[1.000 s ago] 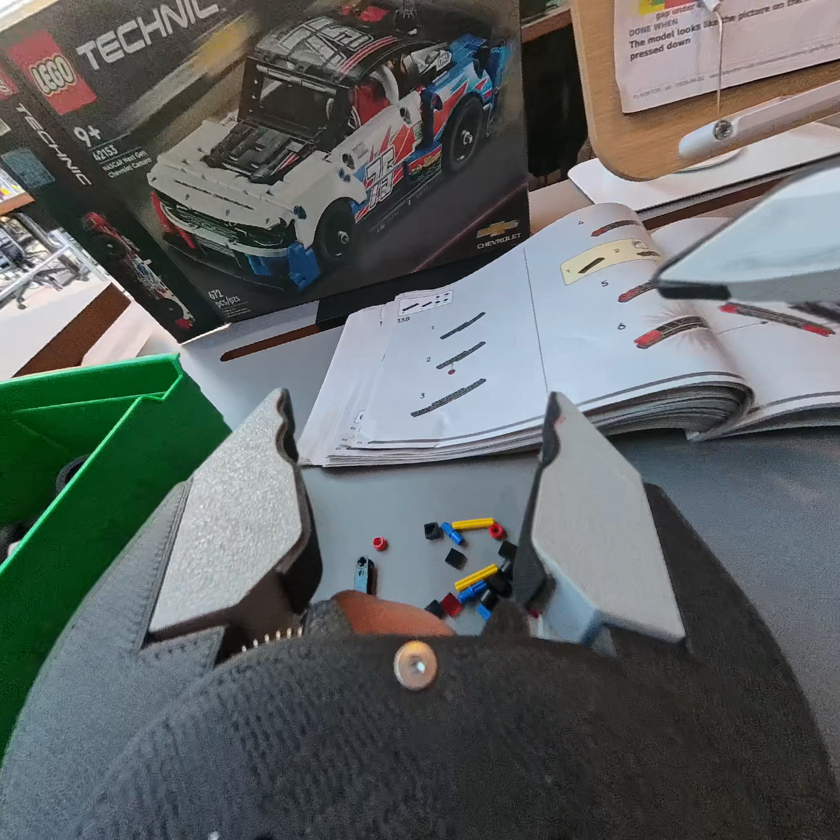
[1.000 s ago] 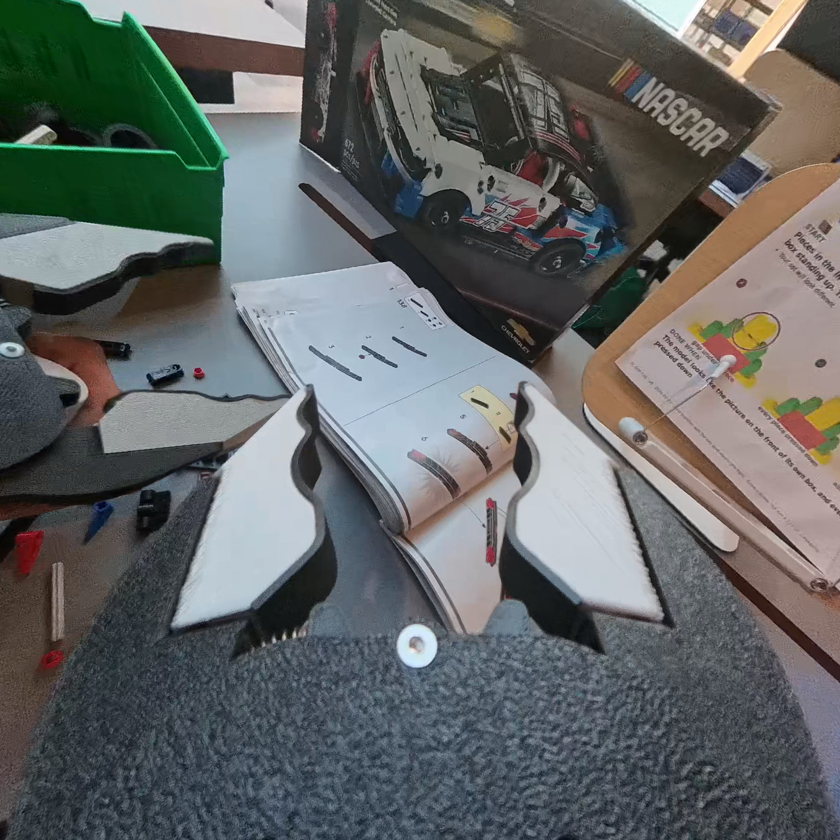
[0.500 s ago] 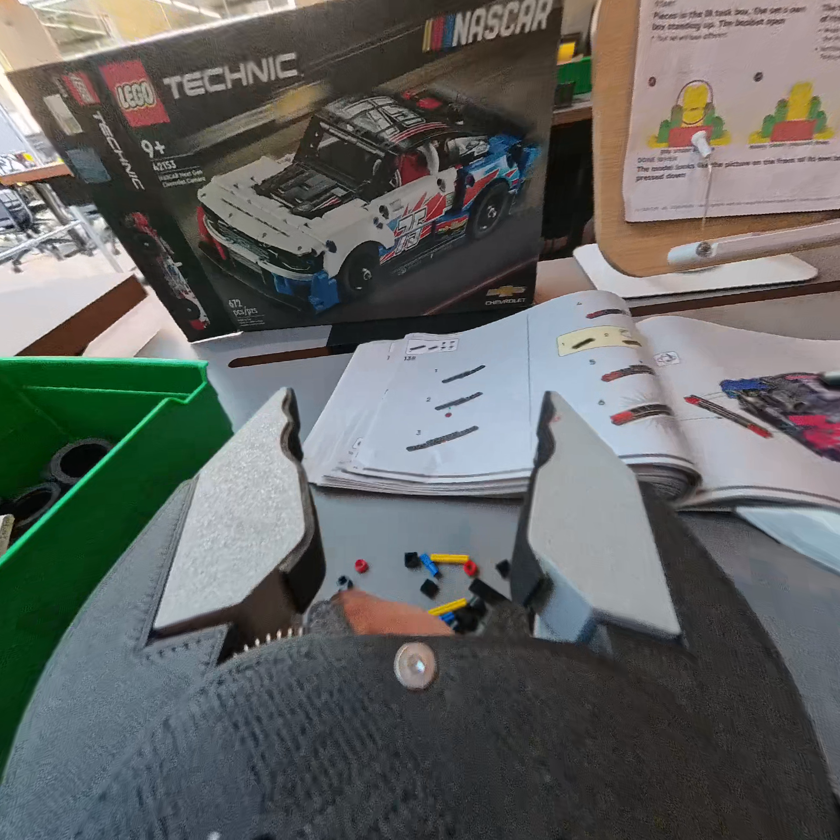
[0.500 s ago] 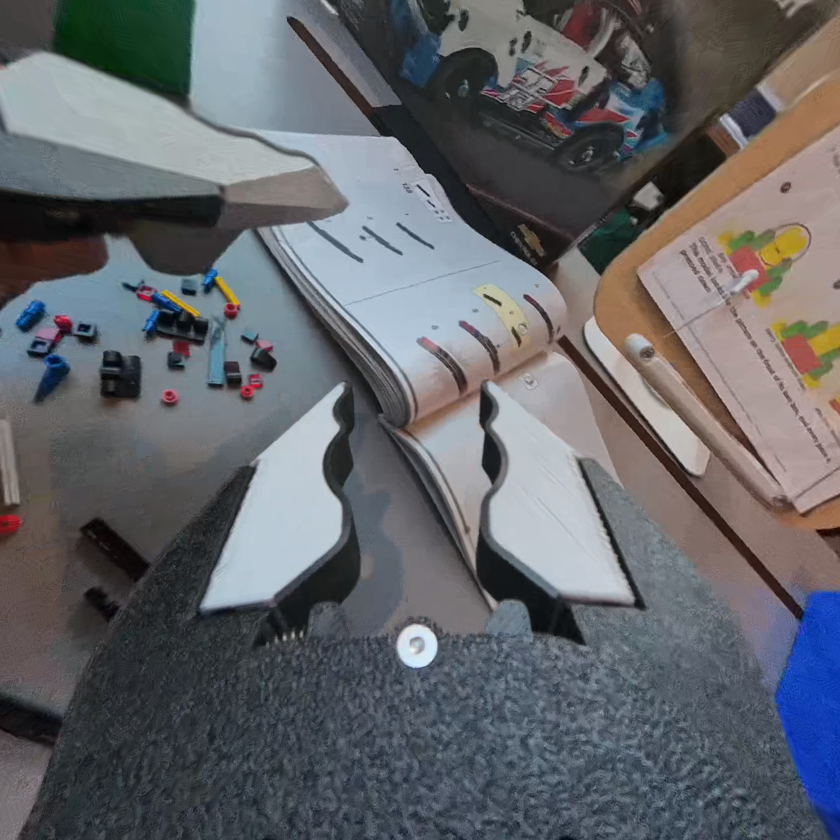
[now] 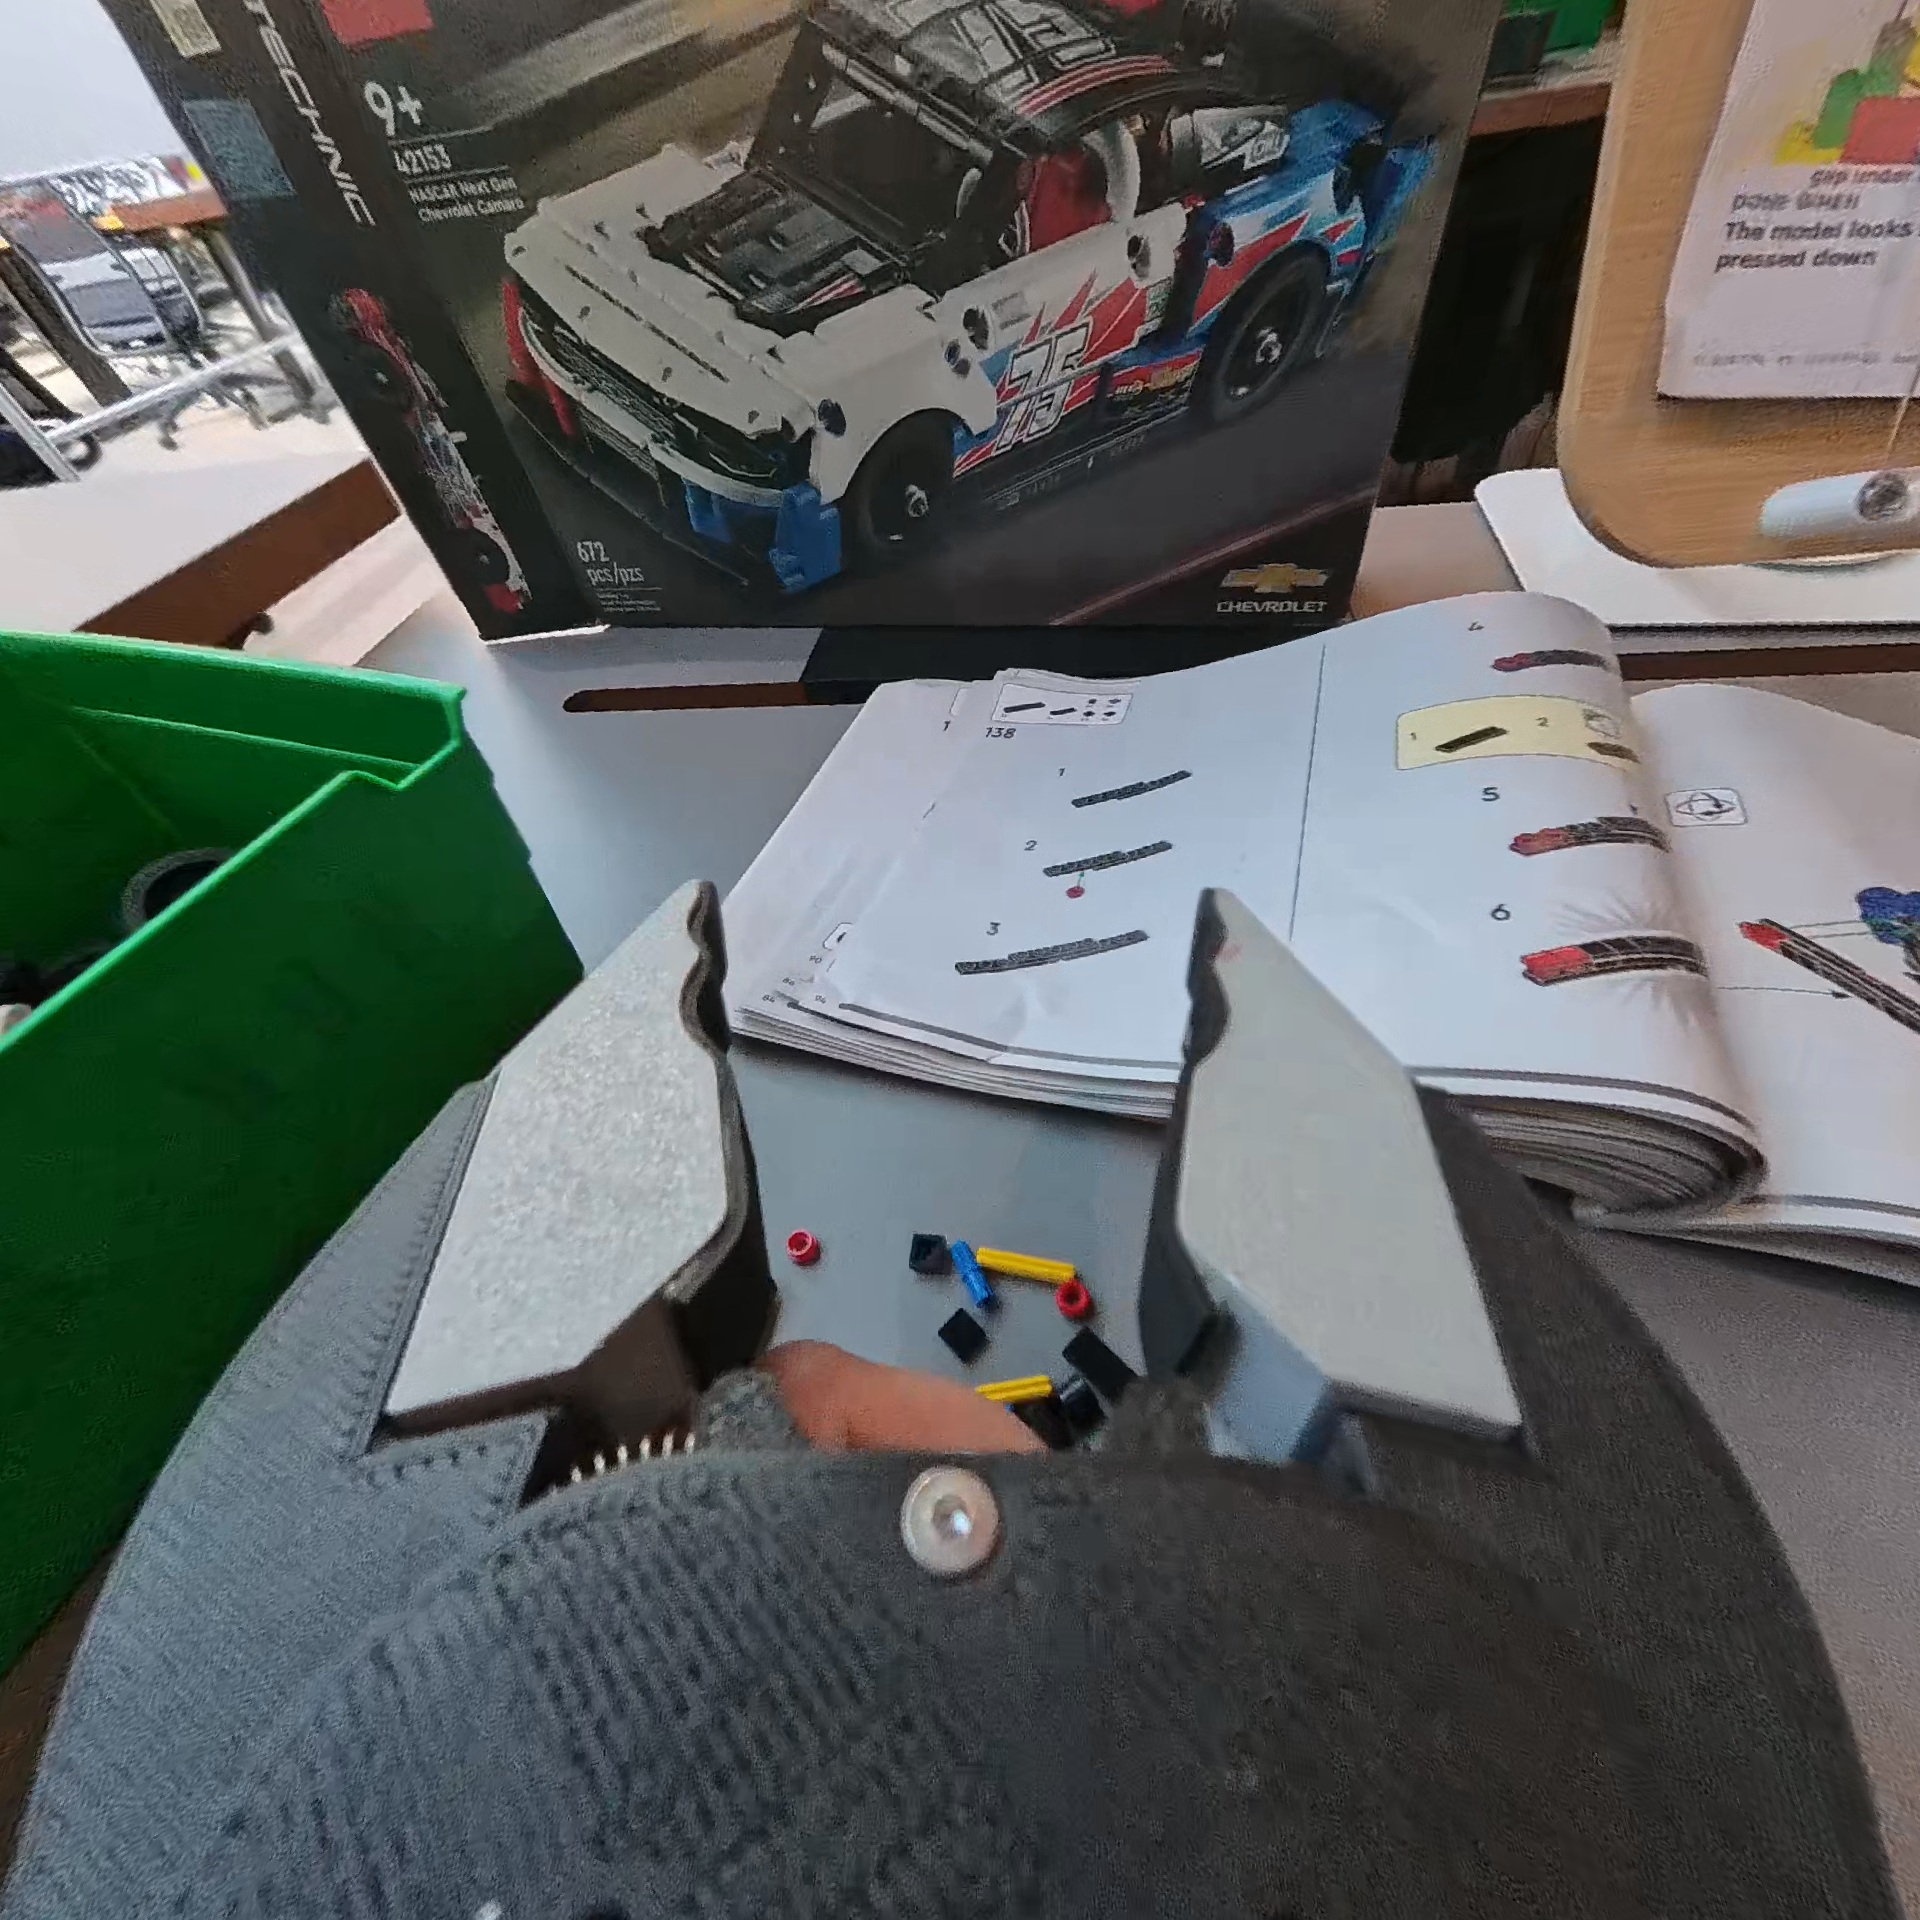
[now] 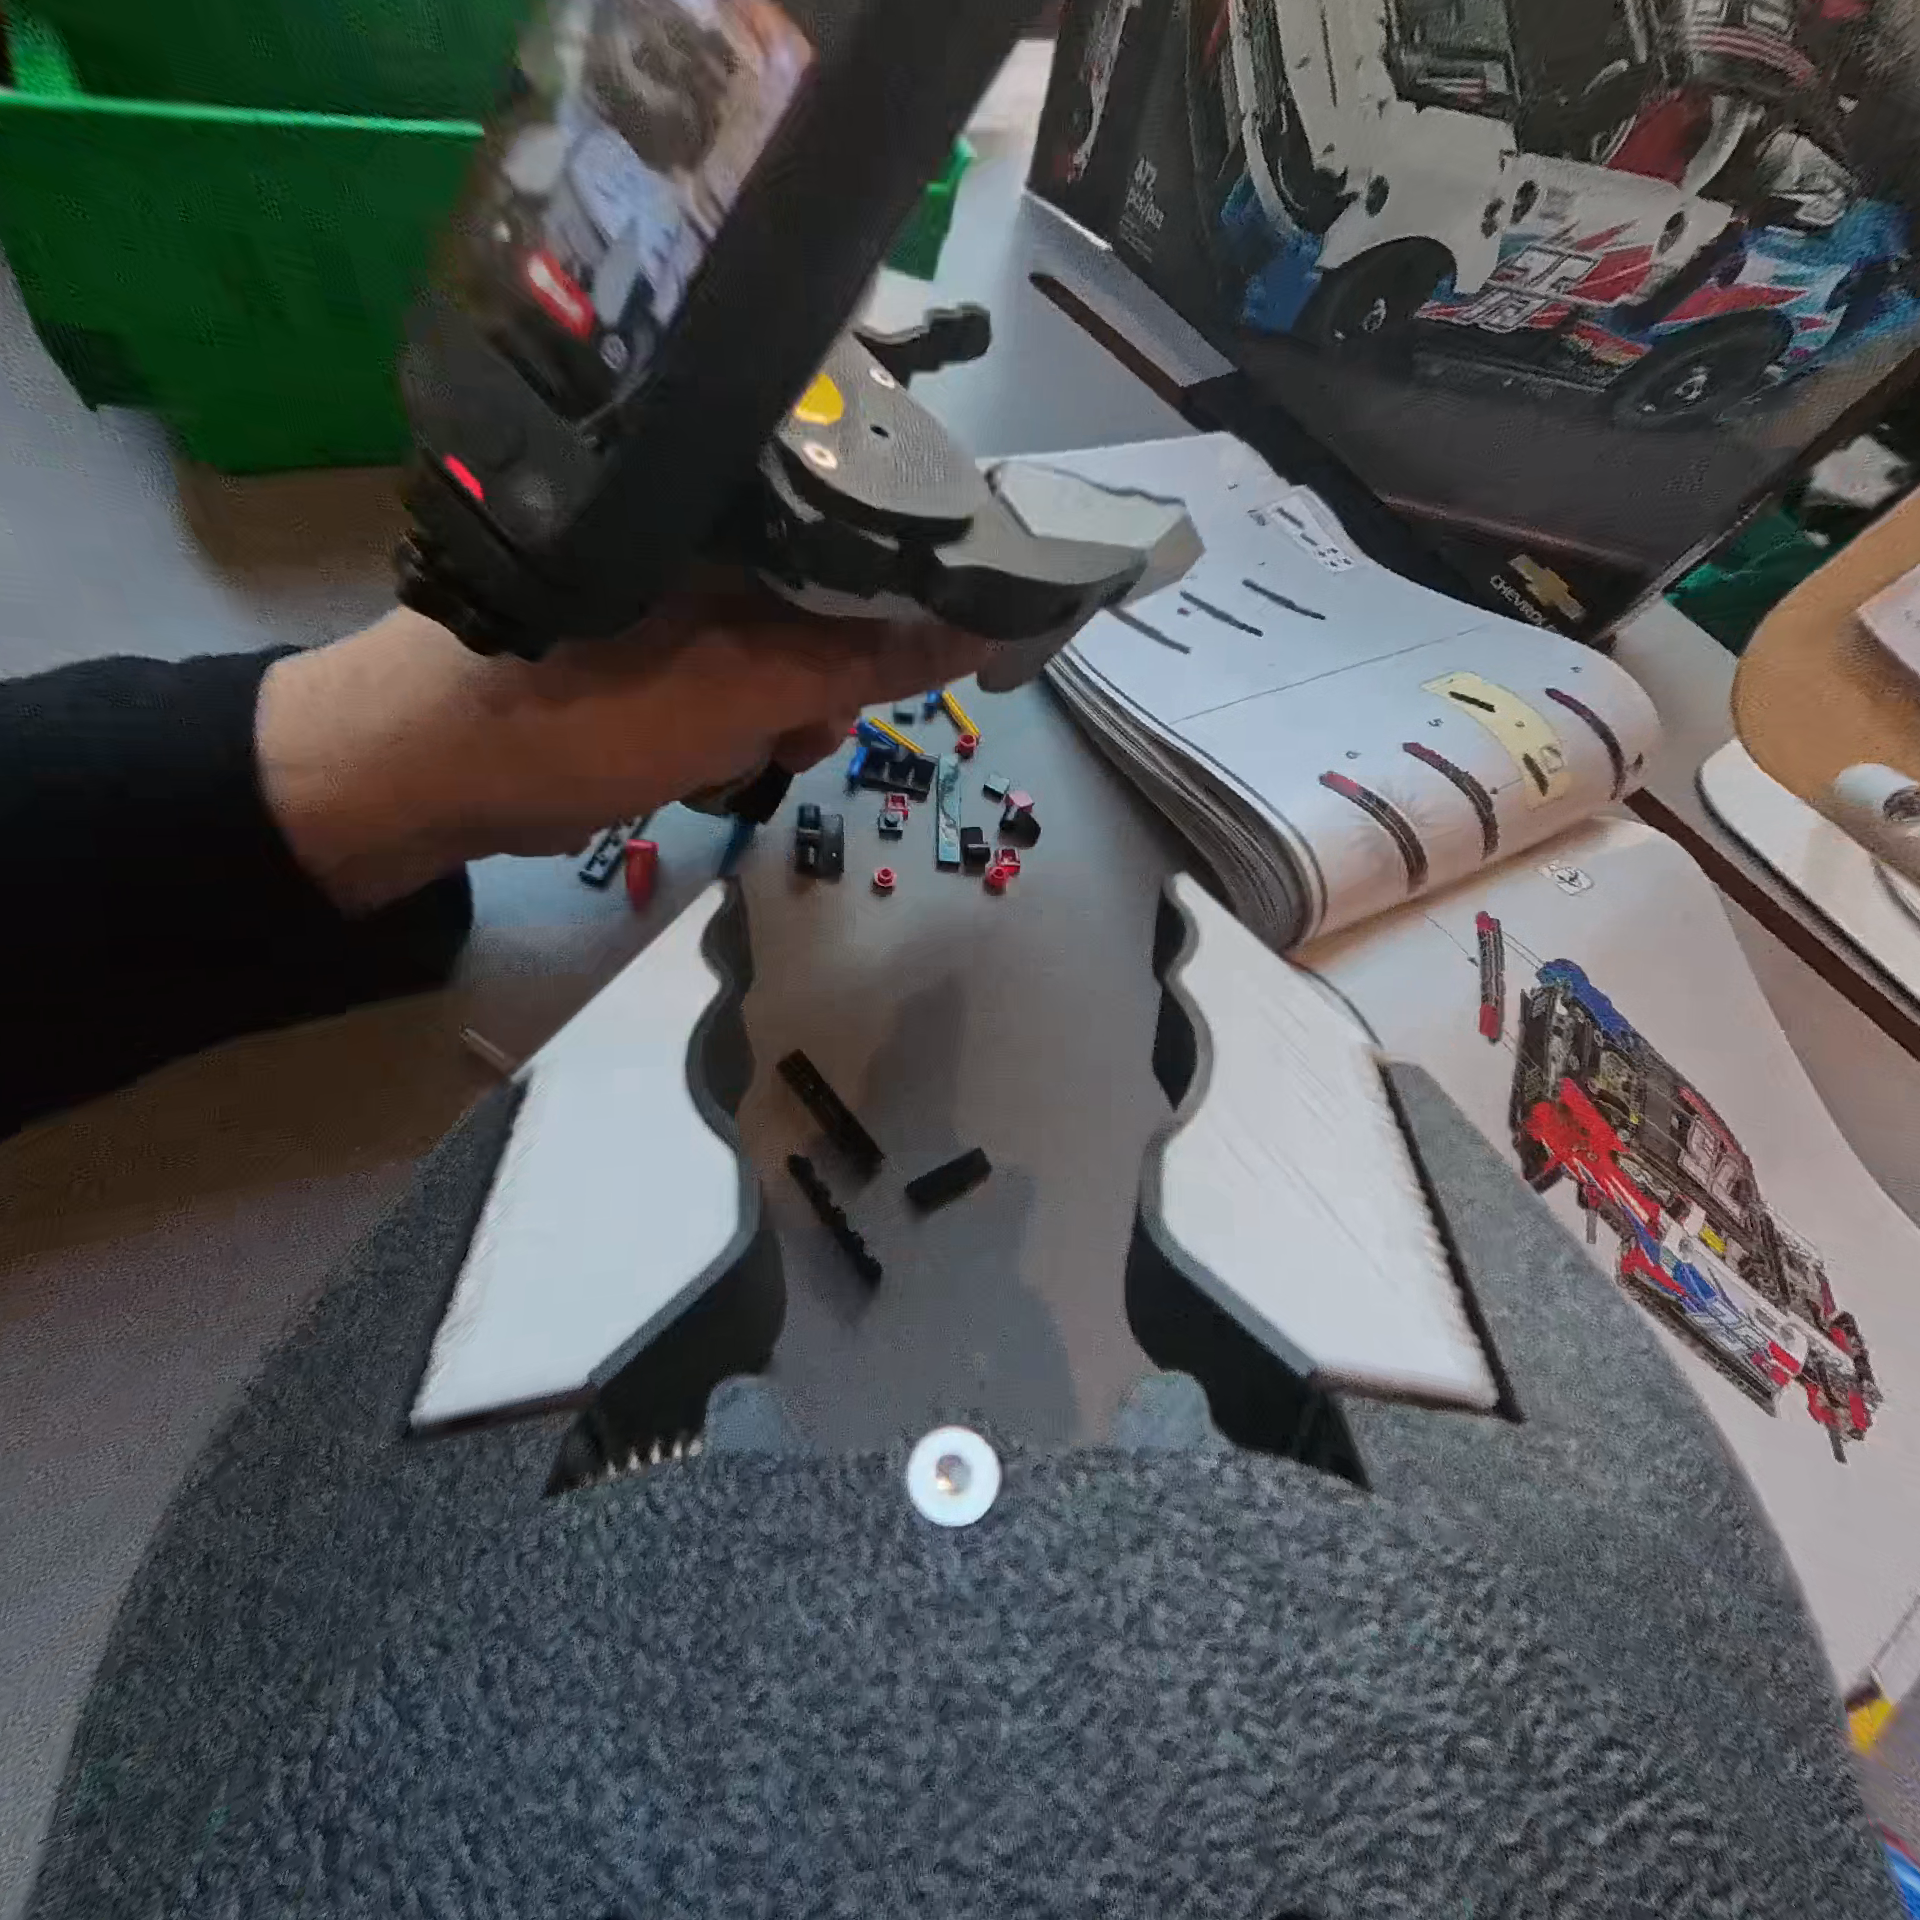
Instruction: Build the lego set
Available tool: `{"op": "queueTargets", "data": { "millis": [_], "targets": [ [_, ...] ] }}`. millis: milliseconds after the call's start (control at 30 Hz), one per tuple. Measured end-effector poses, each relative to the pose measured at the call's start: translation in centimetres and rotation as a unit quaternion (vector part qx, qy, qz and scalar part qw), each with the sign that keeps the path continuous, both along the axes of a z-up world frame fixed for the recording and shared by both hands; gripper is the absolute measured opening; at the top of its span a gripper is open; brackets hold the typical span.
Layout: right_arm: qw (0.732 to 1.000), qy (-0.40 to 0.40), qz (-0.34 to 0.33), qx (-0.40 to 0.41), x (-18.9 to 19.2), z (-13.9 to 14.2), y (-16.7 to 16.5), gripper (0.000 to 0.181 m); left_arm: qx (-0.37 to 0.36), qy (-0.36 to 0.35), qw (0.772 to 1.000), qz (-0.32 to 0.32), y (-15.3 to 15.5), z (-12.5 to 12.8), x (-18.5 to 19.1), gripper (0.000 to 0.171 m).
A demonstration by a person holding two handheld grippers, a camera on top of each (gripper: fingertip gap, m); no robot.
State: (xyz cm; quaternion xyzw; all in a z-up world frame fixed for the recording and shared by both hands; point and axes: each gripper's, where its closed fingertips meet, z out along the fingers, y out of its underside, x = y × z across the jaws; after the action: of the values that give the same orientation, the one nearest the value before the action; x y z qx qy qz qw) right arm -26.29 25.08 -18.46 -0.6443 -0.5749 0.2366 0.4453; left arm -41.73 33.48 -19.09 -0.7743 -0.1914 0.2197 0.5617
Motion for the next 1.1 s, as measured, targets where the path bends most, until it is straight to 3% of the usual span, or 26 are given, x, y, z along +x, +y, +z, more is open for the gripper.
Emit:
{"op": "queueTargets", "data": {
  "millis": [100, 233, 367, 433, 500, 567, 633, 900, 1000, 1100],
  "targets": [
    [0.999, -0.018, -0.022, 0.015, 0.1, -1.2, 1.8, 0.072, 0.003, -0.016, 0.999, -0.044, -0.3, 0.8, 1.7, 0.089],
    [0.999, -0.034, -0.037, 0.005, 0.5, -2.4, 3.5, 0.072, -0.041, -0.010, 0.976, -0.212, -1.2, 0.8, 7.0, 0.079],
    [0.999, -0.047, -0.010, 0.015, 1.1, -3.4, 3.0, 0.067, -0.101, 0.031, 0.921, -0.374, -3.8, -0.6, 11.5, 0.063],
    [0.998, -0.059, 0.026, 0.006, 1.6, -4.1, 2.2, 0.047, -0.149, 0.052, 0.877, -0.454, -5.9, -2.1, 13.5, 0.053],
    [0.996, -0.068, 0.053, 0.001, 2.2, -4.6, 1.7, 0.042, -0.190, 0.076, 0.837, -0.508, -8.0, -3.8, 14.8, 0.051],
    [0.992, -0.087, 0.094, -0.014, 2.8, -5.4, 0.8, 0.028, -0.221, 0.093, 0.810, -0.535, -9.3, -5.4, 15.5, 0.045],
    [0.987, -0.109, 0.118, -0.017, 3.3, -6.4, 0.2, 0.028, -0.243, 0.095, 0.789, -0.556, -10.2, -6.7, 16.3, 0.043],
    [0.967, -0.172, 0.188, -0.005, 4.5, -9.6, -2.2, 0.027, -0.284, 0.141, 0.744, -0.588, -10.3, -8.5, 16.5, 0.021],
    [0.966, -0.165, 0.199, -0.017, 4.2, -9.5, -2.7, 0.025, -0.293, 0.159, 0.723, -0.605, -10.5, -9.1, 16.8, 0.006],
    [0.965, -0.159, 0.206, -0.026, 4.2, -9.1, -2.9, 0.032, -0.286, 0.186, 0.718, -0.607, -10.6, -9.1, 16.7, 0.004]
  ]
}}
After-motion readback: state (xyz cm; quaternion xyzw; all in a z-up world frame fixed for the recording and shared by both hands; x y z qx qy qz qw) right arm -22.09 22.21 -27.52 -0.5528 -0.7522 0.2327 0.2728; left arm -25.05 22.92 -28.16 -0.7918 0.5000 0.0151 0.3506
